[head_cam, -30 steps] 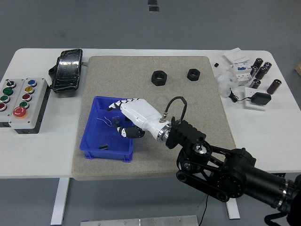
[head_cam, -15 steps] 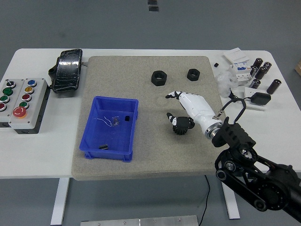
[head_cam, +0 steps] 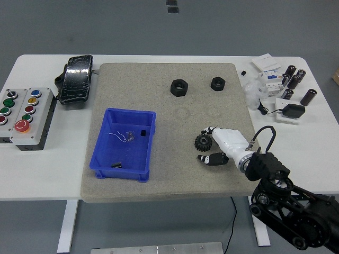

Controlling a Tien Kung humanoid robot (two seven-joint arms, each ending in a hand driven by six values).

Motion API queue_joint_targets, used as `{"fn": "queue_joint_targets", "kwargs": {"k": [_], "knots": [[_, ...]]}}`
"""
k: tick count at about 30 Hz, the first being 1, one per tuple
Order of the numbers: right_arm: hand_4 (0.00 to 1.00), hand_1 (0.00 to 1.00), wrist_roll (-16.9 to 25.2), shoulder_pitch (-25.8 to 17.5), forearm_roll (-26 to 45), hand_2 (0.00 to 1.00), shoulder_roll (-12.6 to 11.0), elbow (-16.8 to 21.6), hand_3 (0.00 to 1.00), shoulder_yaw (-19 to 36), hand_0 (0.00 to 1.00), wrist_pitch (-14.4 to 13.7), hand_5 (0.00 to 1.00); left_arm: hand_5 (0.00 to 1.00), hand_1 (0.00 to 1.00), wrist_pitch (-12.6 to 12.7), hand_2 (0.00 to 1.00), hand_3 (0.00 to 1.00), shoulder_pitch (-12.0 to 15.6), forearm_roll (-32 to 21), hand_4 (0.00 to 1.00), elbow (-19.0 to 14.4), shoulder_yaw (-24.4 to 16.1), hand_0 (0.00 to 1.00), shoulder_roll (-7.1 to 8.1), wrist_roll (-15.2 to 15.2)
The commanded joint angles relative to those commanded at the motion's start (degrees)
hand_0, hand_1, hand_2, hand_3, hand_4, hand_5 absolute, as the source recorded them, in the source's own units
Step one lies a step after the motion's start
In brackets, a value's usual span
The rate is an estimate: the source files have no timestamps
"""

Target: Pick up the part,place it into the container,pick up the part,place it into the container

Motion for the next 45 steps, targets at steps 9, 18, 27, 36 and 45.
{"fn": "queue_joint_targets", "kwargs": {"k": [9, 18, 27, 36, 45], "knots": [[0.488, 0.633, 1.3, 0.69, 0.24, 0.615, 0.85, -1.67, 0.664, -0.94, 0.521, -2.25, 0.243, 0.291, 0.66, -0.01, 0.637, 0.659, -0.08, -0.33, 0.708, 0.0, 0.51, 0.651, -0.05, -0.14], [0.592, 0.585, 2.67, 1.02, 0.01, 0.504, 1.48, -3.87, 0.6, -1.61, 0.487, -4.55, 0.037, 0.294, 0.66, 0.01, 0.637, 0.658, -0.09, -0.33, 0.708, 0.0, 0.61, 0.65, -0.03, -0.24], [0.476, 0.567, 3.25, 1.68, -1.34, 0.334, 0.83, -3.54, 0.558, -2.22, 0.497, -6.1, 0.012, 0.295, 0.66, 0.0, 0.636, 0.659, -0.11, -0.68, 0.708, 0.0, 0.95, 0.65, -0.09, -0.28], [0.466, 0.565, 4.51, 9.18, -0.21, 0.329, 1.85, 2.43, 0.561, -6.86, 0.51, -8.22, 0.002, 0.292, 0.66, 0.01, 0.637, 0.659, 0.03, -0.42, 0.708, 0.0, 0.5, 0.649, -0.05, -0.29], [0.484, 0.58, 8.53, 17.97, 2.19, 0.342, 8.86, -0.96, 0.561, -16.68, 0.585, -9.65, 0.002, 0.293, 0.66, -0.13, 0.638, 0.66, -0.02, 0.24, 0.707, 0.0, 0.08, 0.649, 0.01, -0.14]]}}
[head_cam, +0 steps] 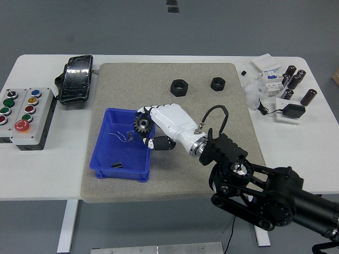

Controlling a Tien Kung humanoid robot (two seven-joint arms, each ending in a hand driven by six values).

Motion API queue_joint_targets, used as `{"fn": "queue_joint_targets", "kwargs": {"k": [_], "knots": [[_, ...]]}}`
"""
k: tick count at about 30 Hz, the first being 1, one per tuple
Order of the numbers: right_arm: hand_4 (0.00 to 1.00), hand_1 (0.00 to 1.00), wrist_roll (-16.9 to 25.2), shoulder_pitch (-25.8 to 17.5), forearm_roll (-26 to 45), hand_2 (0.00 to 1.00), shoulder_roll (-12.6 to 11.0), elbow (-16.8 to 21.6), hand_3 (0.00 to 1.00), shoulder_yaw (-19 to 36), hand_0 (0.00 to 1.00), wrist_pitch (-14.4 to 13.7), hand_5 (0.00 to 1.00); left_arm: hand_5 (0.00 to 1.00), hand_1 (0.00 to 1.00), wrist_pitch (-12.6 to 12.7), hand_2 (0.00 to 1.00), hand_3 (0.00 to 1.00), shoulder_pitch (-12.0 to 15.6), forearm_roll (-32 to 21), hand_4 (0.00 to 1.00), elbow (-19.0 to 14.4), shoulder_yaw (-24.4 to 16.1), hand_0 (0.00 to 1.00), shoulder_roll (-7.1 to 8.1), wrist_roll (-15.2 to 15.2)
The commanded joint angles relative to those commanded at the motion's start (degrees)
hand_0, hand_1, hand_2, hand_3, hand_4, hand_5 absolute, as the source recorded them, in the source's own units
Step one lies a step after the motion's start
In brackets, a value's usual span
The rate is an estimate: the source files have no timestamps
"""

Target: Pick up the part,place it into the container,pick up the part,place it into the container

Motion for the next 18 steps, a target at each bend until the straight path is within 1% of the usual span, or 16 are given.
{"fn": "queue_joint_targets", "kwargs": {"k": [3, 4, 9, 10, 15, 16, 18], "knots": [[0.484, 0.58, 0.57, 1.91, 0.29, 0.342, 0.66, -1.57, 0.561, -2.91, 0.585, 0.05, 0.002, 0.293, 0.66, -0.03, 0.638, 0.66, -0.01, 0.2, 0.707, 0.0, -0.14, 0.649, 0.03, 0.05], [0.523, 0.607, 0.7, 2.44, 0.27, 0.397, 0.73, -1.98, 0.575, -3.59, 0.585, 0.17, 0.002, 0.293, 0.66, -0.04, 0.637, 0.66, 0.0, 0.33, 0.707, 0.0, -0.25, 0.649, 0.04, 0.08], [0.523, 0.607, 1.08, 3.64, 0.29, 0.397, 0.98, -2.81, 0.575, -5.0, 0.585, 1.63, 0.002, 0.293, 0.66, -0.07, 0.637, 0.66, -0.01, 0.69, 0.707, 0.0, -0.52, 0.649, 0.07, 0.16], [0.573, 0.651, 1.1, 3.7, 0.37, 0.585, 1.04, -2.83, 0.639, -5.1, 0.624, 2.02, 0.002, 0.297, 0.66, -0.08, 0.637, 0.66, -0.01, 0.7, 0.707, 0.0, -0.5, 0.649, 0.08, 0.16], [0.573, 0.651, 1.19, 3.81, 0.39, 0.585, 1.15, -2.69, 0.639, -5.29, 0.624, 3.53, 0.002, 0.297, 0.66, -0.12, 0.637, 0.66, -0.04, 0.92, 0.707, 0.0, -0.58, 0.649, 0.22, 0.1], [0.594, 0.711, 1.23, 3.83, 0.38, 0.701, 1.14, -2.66, 0.689, -5.29, 0.652, 3.66, 0.174, 0.308, 0.66, -0.1, 0.637, 0.661, -0.03, 1.02, 0.712, 0.0, -0.66, 0.649, 0.26, 0.09], [0.594, 0.711, 1.29, 3.83, 0.33, 0.701, 1.12, -2.6, 0.689, -5.26, 0.652, 3.81, 0.174, 0.308, 0.66, -0.09, 0.637, 0.661, -0.01, 1.22, 0.712, 0.0, -0.75, 0.649, 0.3, 0.07]]}}
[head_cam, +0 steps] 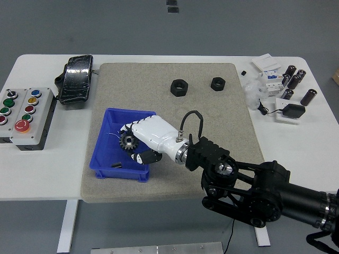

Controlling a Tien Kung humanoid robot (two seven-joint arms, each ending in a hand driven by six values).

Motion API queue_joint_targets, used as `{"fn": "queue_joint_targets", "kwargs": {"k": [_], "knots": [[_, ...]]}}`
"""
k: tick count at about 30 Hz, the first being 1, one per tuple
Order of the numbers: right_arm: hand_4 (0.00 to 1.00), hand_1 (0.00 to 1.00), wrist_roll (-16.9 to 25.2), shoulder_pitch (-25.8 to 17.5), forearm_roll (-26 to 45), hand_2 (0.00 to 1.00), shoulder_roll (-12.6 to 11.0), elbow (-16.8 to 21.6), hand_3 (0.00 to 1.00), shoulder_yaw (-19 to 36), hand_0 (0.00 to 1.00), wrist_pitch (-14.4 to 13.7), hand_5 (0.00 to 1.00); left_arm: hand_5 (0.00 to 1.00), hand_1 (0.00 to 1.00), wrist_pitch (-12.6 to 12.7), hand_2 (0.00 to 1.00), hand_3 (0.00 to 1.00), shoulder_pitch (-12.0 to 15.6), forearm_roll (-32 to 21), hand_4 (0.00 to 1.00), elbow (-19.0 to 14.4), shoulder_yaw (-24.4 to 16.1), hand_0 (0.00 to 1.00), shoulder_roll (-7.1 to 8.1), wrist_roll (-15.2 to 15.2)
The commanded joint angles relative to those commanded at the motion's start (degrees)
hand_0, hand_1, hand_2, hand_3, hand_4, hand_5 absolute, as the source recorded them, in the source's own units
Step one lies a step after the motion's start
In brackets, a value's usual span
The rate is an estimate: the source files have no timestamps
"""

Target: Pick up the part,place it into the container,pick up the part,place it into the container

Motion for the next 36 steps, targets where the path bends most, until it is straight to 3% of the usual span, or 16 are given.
{"fn": "queue_joint_targets", "kwargs": {"k": [7, 21, 22, 29, 36], "knots": [[0.661, 0.72, -0.11, -0.34, 0.24, 0.731, 0.07, -0.14, 0.704, 0.54, 0.663, 0.25, 0.179, 0.313, 0.661, -0.23, 0.639, 0.661, 0.11, 2.77, 0.714, 0.0, -0.88, 0.65, -0.26, -0.42], [0.722, 0.724, -0.15, -1.76, 0.45, 0.751, -0.13, 0.39, 0.741, 3.33, 0.67, 0.24, 0.172, 0.313, 0.66, -0.17, 0.638, 0.661, 0.28, 1.33, 0.714, 0.0, -0.57, 0.649, -0.21, -0.23], [0.75, 0.727, -0.13, -1.76, 0.5, 0.779, -0.1, 0.42, 0.792, 3.28, 0.671, 0.35, 0.17, 0.313, 0.66, -0.18, 0.637, 0.66, 0.27, 1.22, 0.714, 0.0, -0.5, 0.649, -0.22, -0.22], [0.762, 0.729, 0.06, -1.74, 0.8, 0.785, 0.03, 0.52, 0.782, 3.1, 0.672, 0.56, 0.172, 0.313, 0.66, -0.16, 0.637, 0.66, 0.18, 0.63, 0.714, 0.0, -0.15, 0.649, -0.24, -0.2], [0.759, 0.72, 1.22, -3.79, 4.21, 0.778, -0.95, 1.74, 0.753, 8.26, 0.657, -0.99, 0.173, 0.312, 0.66, -0.15, 0.637, 0.66, 0.19, 0.6, 0.713, 0.0, -0.21, 0.649, -0.35, -0.14]]}}
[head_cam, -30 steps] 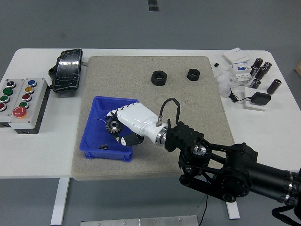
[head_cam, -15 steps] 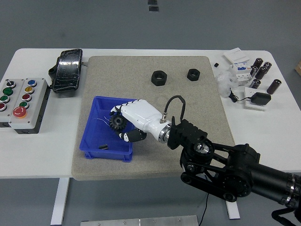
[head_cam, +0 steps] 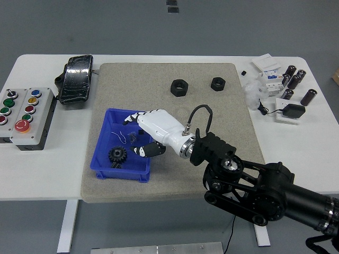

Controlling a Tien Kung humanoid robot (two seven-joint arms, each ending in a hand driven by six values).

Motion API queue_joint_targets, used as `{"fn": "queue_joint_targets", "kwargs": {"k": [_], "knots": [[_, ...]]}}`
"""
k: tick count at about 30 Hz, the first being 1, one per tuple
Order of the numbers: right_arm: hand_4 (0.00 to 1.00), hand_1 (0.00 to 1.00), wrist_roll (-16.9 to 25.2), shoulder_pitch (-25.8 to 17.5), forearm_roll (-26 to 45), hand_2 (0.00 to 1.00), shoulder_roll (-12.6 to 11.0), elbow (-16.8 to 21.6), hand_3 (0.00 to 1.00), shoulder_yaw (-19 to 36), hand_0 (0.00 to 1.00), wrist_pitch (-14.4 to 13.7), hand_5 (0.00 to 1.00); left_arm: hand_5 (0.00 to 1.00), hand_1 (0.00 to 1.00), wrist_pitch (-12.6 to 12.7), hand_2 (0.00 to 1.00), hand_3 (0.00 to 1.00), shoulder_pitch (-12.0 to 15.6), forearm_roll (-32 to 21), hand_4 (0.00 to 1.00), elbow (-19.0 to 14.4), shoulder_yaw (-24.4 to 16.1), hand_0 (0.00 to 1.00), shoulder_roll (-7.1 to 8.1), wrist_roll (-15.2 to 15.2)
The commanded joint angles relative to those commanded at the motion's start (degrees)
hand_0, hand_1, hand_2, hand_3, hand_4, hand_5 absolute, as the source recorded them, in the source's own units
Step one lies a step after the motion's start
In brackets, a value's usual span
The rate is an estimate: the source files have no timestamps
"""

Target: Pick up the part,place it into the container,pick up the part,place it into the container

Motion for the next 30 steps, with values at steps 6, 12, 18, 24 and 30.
{"fn": "queue_joint_targets", "kwargs": {"k": [6, 12, 18, 24, 30], "knots": [[0.764, 0.698, 1.61, -4.4, 3.43, 0.75, -2.3, 1.08, 0.725, 8.69, 0.633, -3.02, 0.187, 0.311, 0.66, 0.06, 0.637, 0.66, 0.18, -0.18, 0.713, 0.0, 0.07, 0.649, -0.1, 0.02], [0.772, 0.688, 4.01, -6.51, 5.54, 0.743, -2.41, -5.72, 0.705, 15.17, 0.637, -5.64, 0.199, 0.312, 0.66, 0.14, 0.636, 0.659, 0.25, -0.08, 0.713, 0.0, -0.13, 0.649, -0.14, 0.0], [0.772, 0.704, 5.07, -8.62, 1.46, 0.744, -1.03, -10.73, 0.707, 17.46, 0.662, -6.65, 0.208, 0.31, 0.66, 0.18, 0.636, 0.66, 0.09, -0.34, 0.713, 0.0, 0.15, 0.65, -0.14, -0.16], [0.769, 0.713, 7.68, -12.15, 2.95, 0.745, -0.67, -8.08, 0.703, 20.6, 0.706, -6.9, 0.208, 0.308, 0.66, 0.17, 0.636, 0.659, 0.1, -0.2, 0.711, 0.0, 0.09, 0.649, -0.2, -0.24], [0.779, 0.73, 13.73, -18.62, 11.8, 0.748, -0.9, -1.46, 0.697, 26.79, 0.718, -6.71, 0.21, 0.306, 0.66, 0.17, 0.636, 0.659, 0.35, -0.26, 0.711, 0.0, 0.23, 0.65, -0.25, -0.35]]}}
